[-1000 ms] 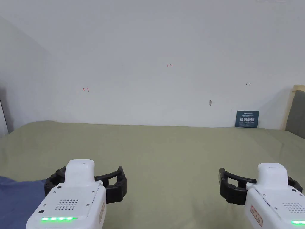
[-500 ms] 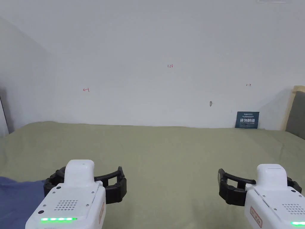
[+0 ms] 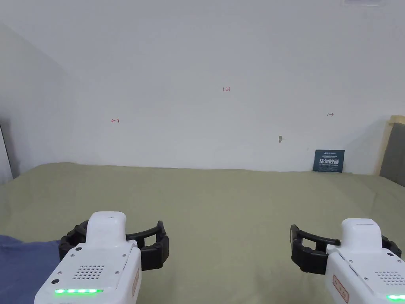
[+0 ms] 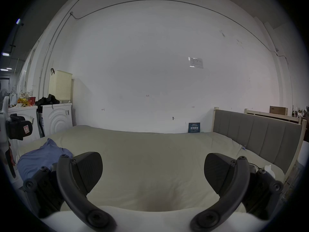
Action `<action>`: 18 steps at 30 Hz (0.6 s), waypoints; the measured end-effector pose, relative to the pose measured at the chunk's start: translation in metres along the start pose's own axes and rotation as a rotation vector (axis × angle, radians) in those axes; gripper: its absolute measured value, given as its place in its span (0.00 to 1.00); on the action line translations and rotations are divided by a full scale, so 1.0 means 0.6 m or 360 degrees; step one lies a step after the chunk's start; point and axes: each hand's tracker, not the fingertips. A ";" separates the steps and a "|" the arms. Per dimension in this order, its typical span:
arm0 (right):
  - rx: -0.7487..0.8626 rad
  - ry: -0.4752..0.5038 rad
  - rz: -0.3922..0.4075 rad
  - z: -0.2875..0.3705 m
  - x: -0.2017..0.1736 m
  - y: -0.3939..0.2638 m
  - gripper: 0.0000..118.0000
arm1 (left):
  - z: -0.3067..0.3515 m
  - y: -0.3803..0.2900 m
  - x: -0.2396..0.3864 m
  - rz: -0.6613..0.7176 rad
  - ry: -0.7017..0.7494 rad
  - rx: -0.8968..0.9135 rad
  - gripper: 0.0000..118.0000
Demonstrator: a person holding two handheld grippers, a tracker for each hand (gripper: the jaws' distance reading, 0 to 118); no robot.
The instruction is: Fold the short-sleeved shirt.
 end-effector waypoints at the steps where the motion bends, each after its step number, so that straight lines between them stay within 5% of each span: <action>1: 0.0001 0.0002 0.0001 0.000 0.000 0.000 1.00 | 0.000 0.000 0.000 -0.0001 0.0000 0.0000 1.00; 18: 0.0008 0.0000 0.0017 0.001 0.001 0.007 1.00 | 0.000 0.007 -0.001 -0.0003 -0.0004 0.0005 1.00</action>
